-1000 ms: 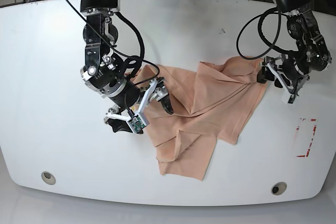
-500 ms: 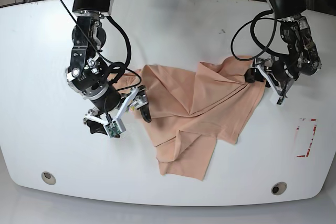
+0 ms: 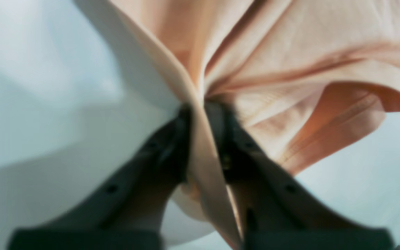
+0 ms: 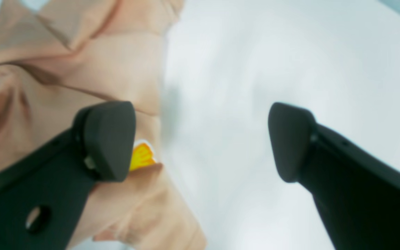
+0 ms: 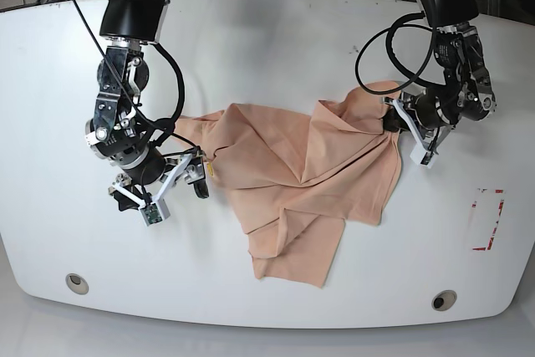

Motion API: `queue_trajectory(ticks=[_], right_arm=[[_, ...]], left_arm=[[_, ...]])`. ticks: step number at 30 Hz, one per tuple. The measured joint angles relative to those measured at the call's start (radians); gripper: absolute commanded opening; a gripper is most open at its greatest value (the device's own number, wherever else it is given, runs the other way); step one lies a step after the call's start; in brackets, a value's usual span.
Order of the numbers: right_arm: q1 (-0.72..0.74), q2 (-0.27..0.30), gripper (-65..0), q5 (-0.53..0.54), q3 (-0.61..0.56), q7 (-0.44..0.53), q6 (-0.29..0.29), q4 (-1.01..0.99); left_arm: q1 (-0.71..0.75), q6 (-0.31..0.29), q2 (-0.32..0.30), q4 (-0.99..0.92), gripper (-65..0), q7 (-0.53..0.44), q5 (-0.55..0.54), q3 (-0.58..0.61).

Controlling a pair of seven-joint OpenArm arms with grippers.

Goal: Fold the T-shirt properly
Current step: 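Grasp opposite shirt edges with both grippers and spread them apart, then hold the shirt edges with both grippers, stretching it taut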

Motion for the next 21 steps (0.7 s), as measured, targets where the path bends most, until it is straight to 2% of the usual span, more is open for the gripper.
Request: queue_trajectory(ticks=[9, 14, 21], right_arm=[[-0.073, 0.004, -7.5, 0.009, 0.024, -0.006, 0.005, 0.025], [-0.132, 0.005, -7.5, 0.005, 0.079, -0.089, 0.006, 0.084], [-0.229, -0.005, -7.5, 0.008, 0.105, -0.096, 0.007, 0.163]], left_arm=[[0.004, 0.000, -0.026, 0.012, -65.0, -0.015, -0.001, -0.031], [-0.003, 0.001, -0.055, 0.027, -65.0, -0.013, 0.003, -0.085], [-0.004, 0.002, -0.078, 0.028, -65.0, -0.014, 0.002, -0.093]])
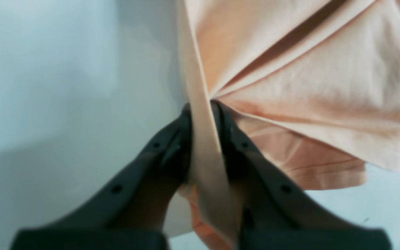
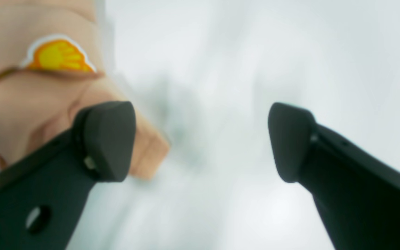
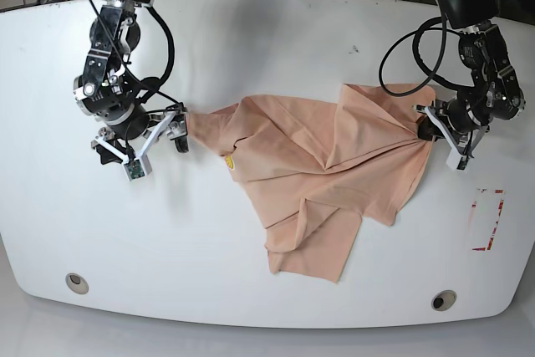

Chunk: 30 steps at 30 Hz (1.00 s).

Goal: Fold the T-shirt properly
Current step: 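Hold the shirt edges with both grippers, stretching it taut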

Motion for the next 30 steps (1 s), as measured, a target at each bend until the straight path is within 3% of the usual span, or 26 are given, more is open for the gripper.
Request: queue_trajectory(ticks=[5, 14, 30], right_arm=[[-0.066, -0.028, -7.5, 0.055, -0.002, -0.013, 0.000, 0.002], [-0.101, -0.029, -7.5, 0.156, -0.002, 0.000, -0.003, -0.039], [-0.048, -0.029, -7.5, 0.176, -0.005, 0.003, -0.005, -0.166]], left_arm=[[0.000, 0.000, 0.004, 0.000, -65.0, 0.005, -0.002, 0.002], [0.000, -0.001, 0.005, 0.000, -65.0, 0.007, -0.002, 0.000], [0.003, -0.001, 0.003, 0.000, -65.0, 0.007, 0.001, 0.000]])
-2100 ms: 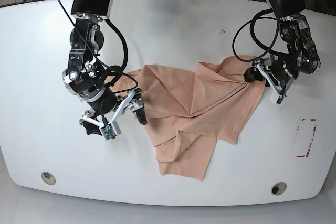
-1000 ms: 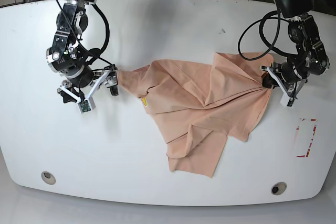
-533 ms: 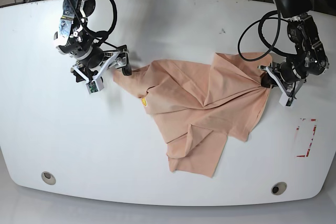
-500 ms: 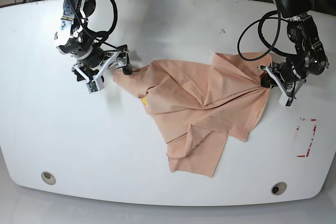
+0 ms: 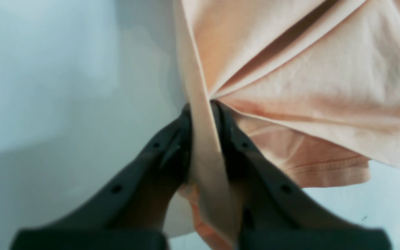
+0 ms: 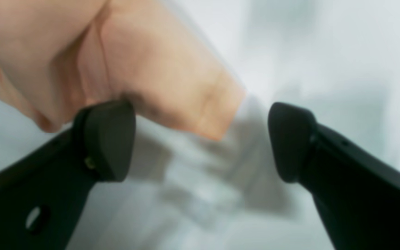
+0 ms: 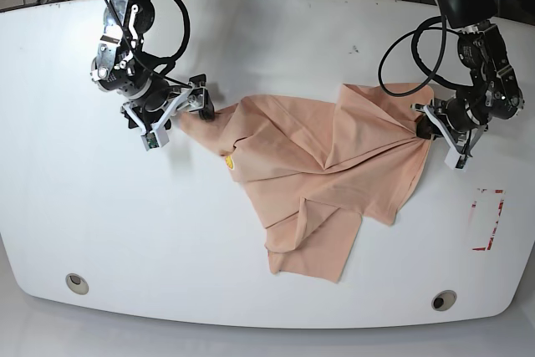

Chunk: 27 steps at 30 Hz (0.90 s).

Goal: Fold the T-shirt properly
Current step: 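Hold the shirt edges with both grippers, stretching it taut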

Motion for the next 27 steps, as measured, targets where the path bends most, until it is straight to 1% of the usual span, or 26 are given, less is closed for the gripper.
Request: queue_trajectory(ticks=[7, 9, 10, 12, 14, 15, 16, 19, 20, 22, 24, 27], right_arm=[[0.019, 0.000, -7.8, 0.008, 0.000, 0.078, 0.000, -0.078], [0.019, 0.000, -10.5, 0.010, 0.000, 0.095, 0.001, -0.087], [0.019, 0.000, -13.0, 0.010, 0.000, 0.100, 0.001, -0.089], [0.020, 0.000, -20.6, 0.008, 0.000, 0.105, 0.001, -0.093], [0.019, 0.000, -32.5, 0.008, 0.000, 0.105, 0.001, -0.095], [0.019, 0.000, -36.6, 0.008, 0.000, 0.106, 0.001, -0.095], [0.018, 0.000, -45.7, 0.007, 0.000, 0.106, 0.001, -0.095], [0.016, 0.000, -62.9, 0.007, 0.000, 0.098, 0.002, -0.097], [0.016, 0.000, -65.0, 0.007, 0.000, 0.092, 0.001, -0.098], [0.015, 0.000, -65.0, 0.008, 0.000, 0.087, 0.001, -0.101], [0.013, 0.000, -63.1, 0.007, 0.000, 0.085, 0.001, -0.096], [0.004, 0.000, -63.7, 0.000, -0.003, 0.081, 0.002, -0.064]], left_arm=[[0.000, 0.000, 0.000, 0.000, -65.0, 0.000, 0.000, 0.000], [0.001, 0.000, 0.000, 0.000, -65.0, 0.000, 0.000, 0.000], [0.001, 0.000, 0.000, 0.000, -65.0, 0.000, 0.000, 0.000], [0.001, 0.000, 0.000, 0.000, -65.0, 0.000, 0.000, 0.000], [0.001, 0.000, 0.000, 0.000, -65.0, 0.000, 0.000, 0.000], [0.001, 0.000, 0.000, 0.000, -65.0, 0.000, 0.000, 0.000], [0.001, 0.000, 0.000, 0.000, -65.0, 0.000, 0.000, 0.000], [0.001, 0.000, 0.000, 0.000, -65.0, 0.000, 0.000, 0.002], [0.001, 0.000, 0.000, 0.000, -65.0, 0.000, 0.000, 0.003], [0.001, 0.000, 0.000, 0.000, -65.0, 0.000, 0.000, 0.004], [0.002, 0.000, 0.000, 0.000, -65.0, 0.000, 0.000, 0.004], [0.003, 0.000, 0.000, 0.006, -65.0, 0.000, 0.000, 0.004]])
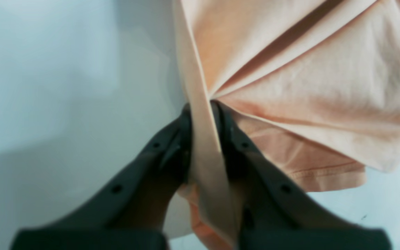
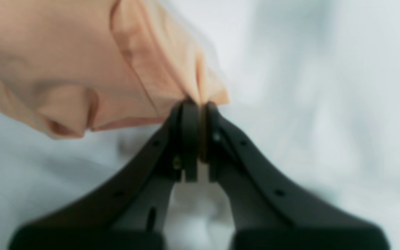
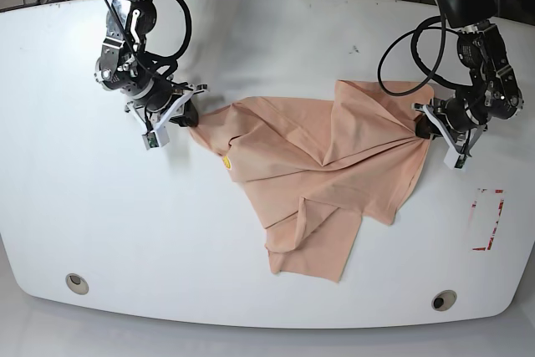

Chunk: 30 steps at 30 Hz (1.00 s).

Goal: Fold the T-shirt properly
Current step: 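Hold the shirt edges with both grippers, stretching it taut, then lift the peach shirt high with both grippers and shake it out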

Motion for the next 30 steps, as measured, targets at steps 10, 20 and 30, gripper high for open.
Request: queue_trajectory(ticks=[10, 20, 30], right_arm=[[-0.037, 0.006, -65.0, 0.003, 0.004, -0.107, 0.000, 0.253], [0.031, 0.053, -65.0, 0.008, -0.003, -0.129, 0.004, 0.416], [0.230, 0.155, -65.0, 0.010, -0.003, -0.130, 0.007, 0.412]], left_arm=[[-0.012, -0.001, 0.000, 0.309, -65.0, 0.061, -0.010, -0.003], [-0.185, -0.004, 0.003, 0.475, -65.0, 0.225, -0.014, -0.003], [-0.423, -0.004, 0.001, 0.480, -65.0, 0.290, -0.012, -0.007]])
